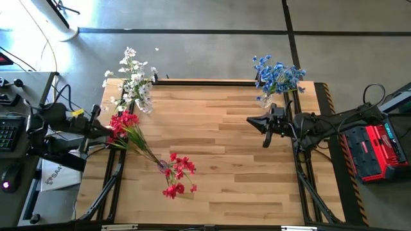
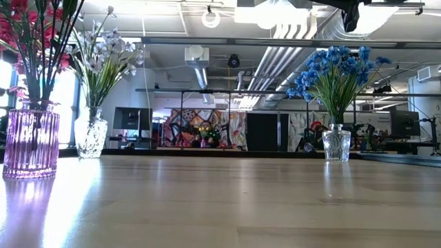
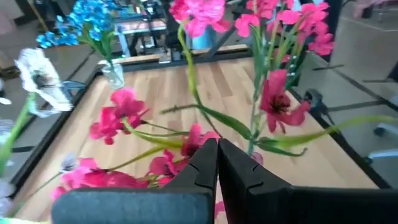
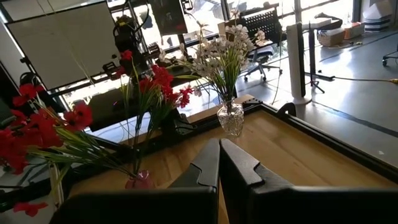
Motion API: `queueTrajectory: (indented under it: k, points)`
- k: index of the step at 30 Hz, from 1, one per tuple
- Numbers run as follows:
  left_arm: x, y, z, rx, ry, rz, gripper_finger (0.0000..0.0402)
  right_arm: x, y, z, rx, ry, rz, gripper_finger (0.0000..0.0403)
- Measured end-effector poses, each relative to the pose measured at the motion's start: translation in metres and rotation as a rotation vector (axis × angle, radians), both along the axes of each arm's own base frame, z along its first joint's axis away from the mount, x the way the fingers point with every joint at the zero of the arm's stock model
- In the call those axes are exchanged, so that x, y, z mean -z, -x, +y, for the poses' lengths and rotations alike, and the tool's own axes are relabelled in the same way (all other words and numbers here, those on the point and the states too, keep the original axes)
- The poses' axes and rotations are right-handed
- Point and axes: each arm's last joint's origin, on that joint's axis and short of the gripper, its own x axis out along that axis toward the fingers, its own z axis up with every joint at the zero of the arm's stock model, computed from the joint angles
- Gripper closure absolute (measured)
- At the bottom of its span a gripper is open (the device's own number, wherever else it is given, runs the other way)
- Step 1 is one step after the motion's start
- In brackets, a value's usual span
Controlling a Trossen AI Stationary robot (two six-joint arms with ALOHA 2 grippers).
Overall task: Sort flowers into vase by color
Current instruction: Return to Home Position
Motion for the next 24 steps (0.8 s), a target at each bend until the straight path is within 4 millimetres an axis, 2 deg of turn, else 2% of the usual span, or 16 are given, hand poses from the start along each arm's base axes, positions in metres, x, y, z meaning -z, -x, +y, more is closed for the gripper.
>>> queueTrajectory:
  k: [3,8,12,18,24]
  points:
    - [-0.003,0.003,0.000,-0.022,-0.004,-0.014,0.0401,0.000,0.000,0.000,-0.002,-0.005,-0.001,0.0403]
    - [-0.018,0.021,-0.004,-0.099,0.018,-0.093,0.0401,0.000,0.000,0.000,-0.002,-0.018,-0.005,0.0403]
    - [-0.028,0.029,-0.014,-0.105,0.047,-0.162,0.0401,0.000,0.000,0.000,-0.002,-0.018,-0.004,0.0403]
    - [-0.023,0.010,-0.032,-0.088,-0.018,-0.156,0.0401,0.000,0.000,0.000,-0.002,0.005,0.002,0.0403]
    - [-0.014,-0.012,-0.033,-0.105,-0.072,-0.128,0.0401,0.000,0.000,-0.002,0.011,0.003,0.002,0.0403]
